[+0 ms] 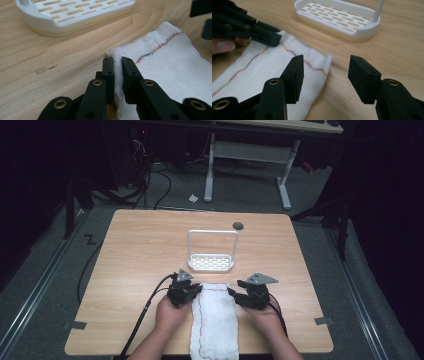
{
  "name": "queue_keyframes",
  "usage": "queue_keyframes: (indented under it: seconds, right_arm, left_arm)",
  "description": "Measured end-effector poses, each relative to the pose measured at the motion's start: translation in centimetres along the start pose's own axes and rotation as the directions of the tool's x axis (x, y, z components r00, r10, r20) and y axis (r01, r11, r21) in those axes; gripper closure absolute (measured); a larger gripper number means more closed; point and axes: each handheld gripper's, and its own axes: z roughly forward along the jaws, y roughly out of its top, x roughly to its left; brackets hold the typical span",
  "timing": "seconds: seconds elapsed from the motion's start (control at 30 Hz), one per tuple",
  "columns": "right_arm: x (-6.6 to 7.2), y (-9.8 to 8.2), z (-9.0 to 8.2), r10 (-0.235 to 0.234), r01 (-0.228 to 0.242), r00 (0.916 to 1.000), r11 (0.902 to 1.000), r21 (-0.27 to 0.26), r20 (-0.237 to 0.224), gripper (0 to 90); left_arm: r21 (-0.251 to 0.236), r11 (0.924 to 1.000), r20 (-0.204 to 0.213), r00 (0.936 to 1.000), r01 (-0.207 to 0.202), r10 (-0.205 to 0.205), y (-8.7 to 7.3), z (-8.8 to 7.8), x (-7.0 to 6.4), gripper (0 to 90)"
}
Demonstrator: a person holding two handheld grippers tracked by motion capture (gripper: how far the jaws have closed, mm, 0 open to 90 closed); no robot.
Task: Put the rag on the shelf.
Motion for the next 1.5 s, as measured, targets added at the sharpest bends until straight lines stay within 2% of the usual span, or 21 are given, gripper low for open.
queue_keyframes:
  seconds: [0.07, 0.1, 0.17, 0.2, 0.27, 0.3, 0.33, 0.43, 0.53, 0.6, 0.77, 0.87, 1.1, 1.3, 1.37, 1.43, 1.47, 1.5]
  right_arm:
    - [0.0, 0.3, 0.5, 0.000, 0.000, 1.0000, 0.9999, 0.014, 0.002, 47.8]
    - [0.1, 0.5, 1.6, 0.006, -0.006, 0.9999, 0.9993, 0.036, -0.008, 51.7]
    - [0.2, 0.4, 1.8, 0.008, -0.008, 1.0000, 0.9990, 0.044, -0.004, 53.3]
    - [0.2, 0.1, 2.5, 0.005, -0.005, 1.0000, 0.9964, 0.084, -0.005, 53.7]
    - [0.2, 0.0, 2.6, 0.013, -0.012, 0.9999, 0.9951, 0.098, -0.008, 54.4]
    - [0.1, -0.1, 2.9, 0.031, -0.027, 0.9988, 0.9946, 0.100, -0.038, 54.7]
    - [0.1, -0.1, 2.9, 0.040, -0.036, 0.9985, 0.9939, 0.104, -0.038, 55.2]
    - [0.1, -0.4, 2.9, 0.048, -0.045, 0.9983, 0.9949, 0.090, -0.032, 60.7]
    - [0.1, -0.7, 2.8, 0.037, -0.034, 0.9985, 0.9961, 0.081, -0.041, 67.4]
    - [0.2, -0.7, 2.7, 0.023, -0.020, 0.9990, 0.9964, 0.083, -0.039, 68.5]
    - [0.3, -0.7, 2.7, 0.021, -0.018, 0.9990, 0.9961, 0.086, -0.040, 71.7]
    - [0.4, -0.8, 2.7, 0.032, -0.028, 0.9980, 0.9958, 0.087, -0.055, 77.1]
    - [0.5, -0.7, 2.8, 0.020, -0.013, 0.9974, 0.9956, 0.092, -0.069, 84.4]
    - [1.2, -0.6, 2.7, -0.022, 0.025, 0.9993, 0.9957, 0.089, -0.030, 86.0]
    - [1.4, -0.5, 2.5, -0.025, 0.026, 0.9995, 0.9957, 0.089, -0.020, 86.0]
    - [1.4, -0.4, 2.3, -0.020, 0.022, 0.9996, 0.9970, 0.074, -0.021, 86.0]
    - [1.4, -0.4, 2.3, -0.020, 0.022, 0.9996, 0.9970, 0.074, -0.021, 86.0]
    - [1.5, -0.3, 2.1, -0.014, 0.015, 0.9995, 0.9982, 0.058, -0.030, 86.0]
  left_arm:
    - [0.000, 1.0000, 0.001, 1.0000, 0.001, -0.001, 0.0, 0.0, 0.0, 81.5]
    - [0.001, 1.0000, 0.002, 1.0000, 0.001, -0.001, 0.0, 0.0, 0.0, 81.4]
    - [0.000, 1.0000, 0.001, 1.0000, 0.000, 0.000, 0.0, 0.0, 0.0, 81.4]
    - [-0.001, 1.0000, -0.002, 1.0000, -0.001, 0.001, 0.0, 0.0, 0.0, 81.3]
    - [-0.001, 1.0000, -0.001, 1.0000, -0.001, 0.001, 0.0, 0.0, 0.0, 81.0]
    - [-0.001, 1.0000, 0.002, 1.0000, 0.001, -0.001, 0.0, 0.0, 0.0, 81.0]
    - [0.001, 1.0000, 0.003, 1.0000, 0.002, -0.002, 0.0, 0.0, 0.0, 81.0]
    - [0.000, 1.0000, 0.006, 1.0000, 0.008, -0.008, 0.0, 0.0, 0.1, 80.9]
    - [-0.001, 0.9994, 0.022, 0.9992, 0.034, -0.034, 0.0, 0.0, 0.3, 80.8]
    - [-0.001, 0.9991, 0.028, 0.9987, 0.043, -0.043, 0.0, -0.1, 0.4, 80.8]
    - [0.002, 0.9991, 0.039, 0.9984, 0.042, -0.042, -0.1, -0.1, 0.4, 81.0]
    - [0.001, 0.9992, 0.034, 0.9986, 0.040, -0.040, -0.1, 0.0, 0.4, 81.3]
    - [0.003, 0.9989, 0.043, 0.9979, 0.048, -0.048, -0.1, -0.1, 0.5, 81.8]
    - [0.005, 0.9980, 0.065, 0.9958, 0.063, -0.063, -0.1, -0.1, 0.8, 83.4]
    - [-0.010, 0.9980, 0.070, 0.9956, 0.063, -0.062, -0.2, -0.4, 0.8, 83.5]
    - [-0.052, 0.9963, 0.079, 0.9948, 0.068, -0.064, -0.2, -0.9, 0.9, 83.6]
    - [-0.052, 0.9963, 0.079, 0.9948, 0.068, -0.064, -0.2, -0.9, 0.9, 83.7]
    - [-0.083, 0.9926, 0.094, 0.9923, 0.088, -0.080, -0.3, -1.4, 1.0, 83.8]
